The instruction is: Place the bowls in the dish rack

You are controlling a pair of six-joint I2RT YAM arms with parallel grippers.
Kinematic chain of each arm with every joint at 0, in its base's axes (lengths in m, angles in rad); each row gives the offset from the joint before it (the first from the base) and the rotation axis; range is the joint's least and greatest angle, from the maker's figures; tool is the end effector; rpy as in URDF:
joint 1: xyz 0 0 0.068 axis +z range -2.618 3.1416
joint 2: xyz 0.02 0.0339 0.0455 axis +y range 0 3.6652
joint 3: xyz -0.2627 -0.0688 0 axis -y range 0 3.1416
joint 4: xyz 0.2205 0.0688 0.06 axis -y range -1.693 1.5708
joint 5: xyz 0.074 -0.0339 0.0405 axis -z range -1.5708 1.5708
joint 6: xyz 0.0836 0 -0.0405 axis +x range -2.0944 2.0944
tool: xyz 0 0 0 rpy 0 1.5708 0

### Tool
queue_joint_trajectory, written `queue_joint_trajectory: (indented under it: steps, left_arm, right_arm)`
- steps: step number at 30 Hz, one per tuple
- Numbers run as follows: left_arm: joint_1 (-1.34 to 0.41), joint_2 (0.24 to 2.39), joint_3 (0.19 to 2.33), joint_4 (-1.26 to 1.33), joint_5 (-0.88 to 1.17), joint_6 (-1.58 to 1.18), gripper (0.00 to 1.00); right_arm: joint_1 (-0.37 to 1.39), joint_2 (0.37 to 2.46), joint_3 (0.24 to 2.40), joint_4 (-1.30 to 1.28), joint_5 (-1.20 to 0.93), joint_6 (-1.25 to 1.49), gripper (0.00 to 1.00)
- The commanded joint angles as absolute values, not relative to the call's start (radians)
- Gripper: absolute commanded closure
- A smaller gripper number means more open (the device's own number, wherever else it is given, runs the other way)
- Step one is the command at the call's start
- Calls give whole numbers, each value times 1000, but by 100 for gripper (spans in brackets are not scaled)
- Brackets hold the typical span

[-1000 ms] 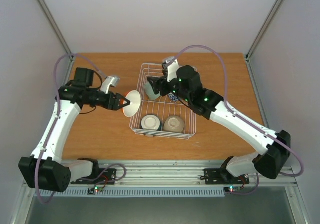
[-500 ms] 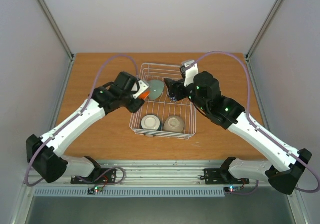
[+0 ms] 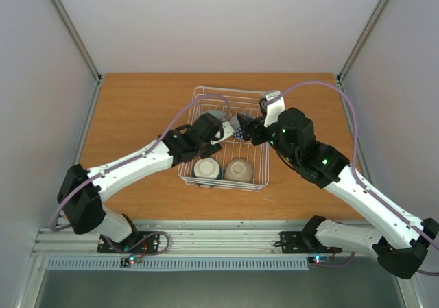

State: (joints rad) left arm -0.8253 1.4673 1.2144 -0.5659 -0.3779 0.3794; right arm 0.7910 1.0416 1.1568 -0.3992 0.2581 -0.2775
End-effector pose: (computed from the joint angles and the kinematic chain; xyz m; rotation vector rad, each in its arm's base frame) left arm 0.2431 -0.2179 0.2669 1.1709 2.0123 0.2303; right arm 0.1897 0.1614 0.3818 -0.7820 1.6731 0.1193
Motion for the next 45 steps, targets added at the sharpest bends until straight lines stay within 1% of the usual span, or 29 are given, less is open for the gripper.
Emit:
queue_joint_trajectory:
  steps: [1, 7, 15, 22, 34, 41, 43, 45]
  left_arm:
    - [-896, 1519, 1211, -493, -400, 390, 99]
    - [-916, 1550, 1236, -518, -369, 366, 100]
    - [-932, 1625, 1209, -485, -374, 360, 99]
    - [-965, 1684, 1172, -361, -500, 397, 100]
    - [-994, 1818, 1148, -229, -691, 460, 99]
    - [-997, 1862, 1160, -250, -687, 464, 100]
    - [-997, 1862, 1162, -263, -674, 457, 98]
    - [-997, 1867, 1166, -280, -665, 453, 93]
  right_arm:
    - [795, 999, 1144, -409, 303, -275, 21]
    - [795, 979, 1127, -418, 320, -281, 21]
    - [795, 970, 1102, -406, 318, -278, 20]
    - [795, 964, 1095, -404, 307, -273, 21]
    - [795, 953, 1084, -397, 290, -270, 20]
    - [795, 953, 1081, -394, 284, -270, 20]
    - [795, 953, 1081, -397, 283, -271, 21]
    - [795, 953, 1080, -396, 283, -271, 21]
